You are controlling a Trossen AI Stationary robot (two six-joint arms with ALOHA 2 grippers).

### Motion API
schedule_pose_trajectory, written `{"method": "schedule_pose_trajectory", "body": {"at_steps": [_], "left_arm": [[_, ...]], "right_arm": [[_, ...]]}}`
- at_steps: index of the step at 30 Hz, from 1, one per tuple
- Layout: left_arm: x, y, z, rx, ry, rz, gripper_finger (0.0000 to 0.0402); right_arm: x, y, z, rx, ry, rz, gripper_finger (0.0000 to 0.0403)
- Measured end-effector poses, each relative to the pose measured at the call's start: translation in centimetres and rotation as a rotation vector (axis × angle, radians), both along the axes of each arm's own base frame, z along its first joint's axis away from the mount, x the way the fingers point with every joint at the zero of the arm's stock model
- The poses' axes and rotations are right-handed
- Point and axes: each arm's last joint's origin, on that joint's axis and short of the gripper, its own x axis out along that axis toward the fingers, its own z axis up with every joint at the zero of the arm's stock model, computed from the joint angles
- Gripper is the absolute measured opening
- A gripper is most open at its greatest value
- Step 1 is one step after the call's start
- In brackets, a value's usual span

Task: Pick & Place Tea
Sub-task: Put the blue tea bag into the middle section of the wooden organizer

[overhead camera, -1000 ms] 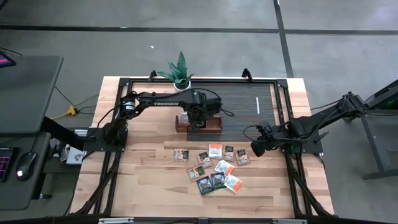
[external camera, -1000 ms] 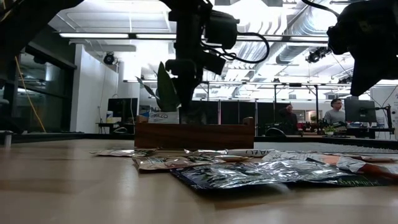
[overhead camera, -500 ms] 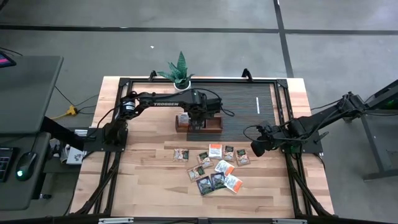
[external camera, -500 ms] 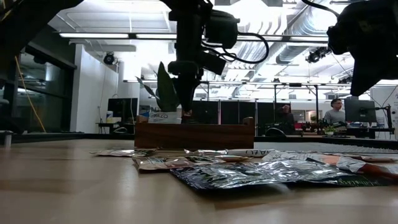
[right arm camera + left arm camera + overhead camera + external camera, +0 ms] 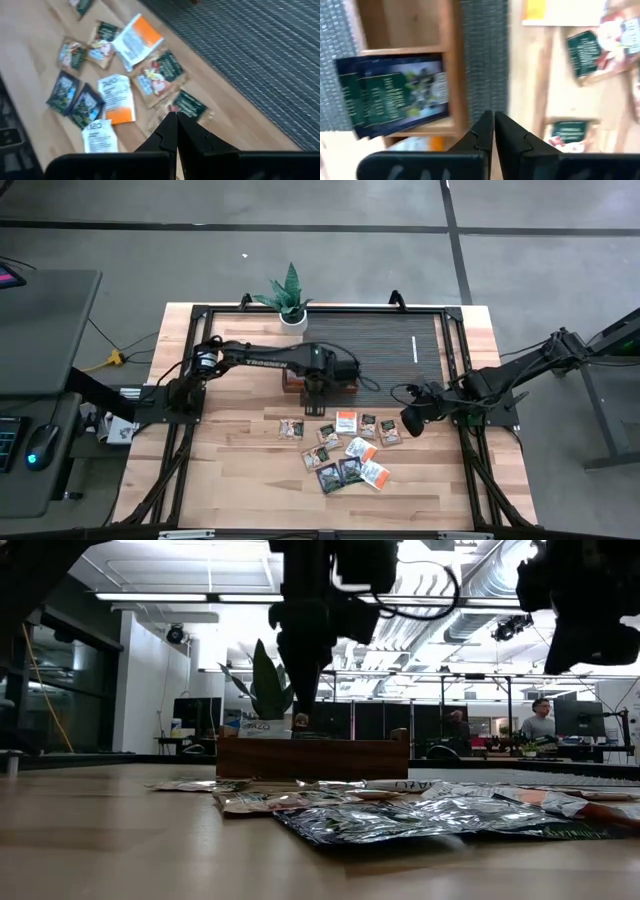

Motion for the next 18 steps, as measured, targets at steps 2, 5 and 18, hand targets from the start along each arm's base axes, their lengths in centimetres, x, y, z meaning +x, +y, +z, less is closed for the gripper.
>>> {"method": "schedule_pose_trajectory", "body": {"at_steps": [2, 5, 18], "left_arm": [[0.1, -1.2, 0.0, -0.003, -0.010, -0.004, 0.0008], [0.3, -3.2, 0.1, -0.008, -0.041, -0.019, 0.0004], [3.0, -8.5, 1.2, -0.348, -0.349, 0.031, 0.0001]], "right_arm": [[0.0, 0.3, 0.1, 0.007, -0.011, 0.020, 0.0000], [-0.2, 1.1, 0.0, 0.017, -0.007, 0.066, 0.0000], [1.9, 9.6, -4.0, 0.103, -0.091, 0.080, 0.0000]]}}
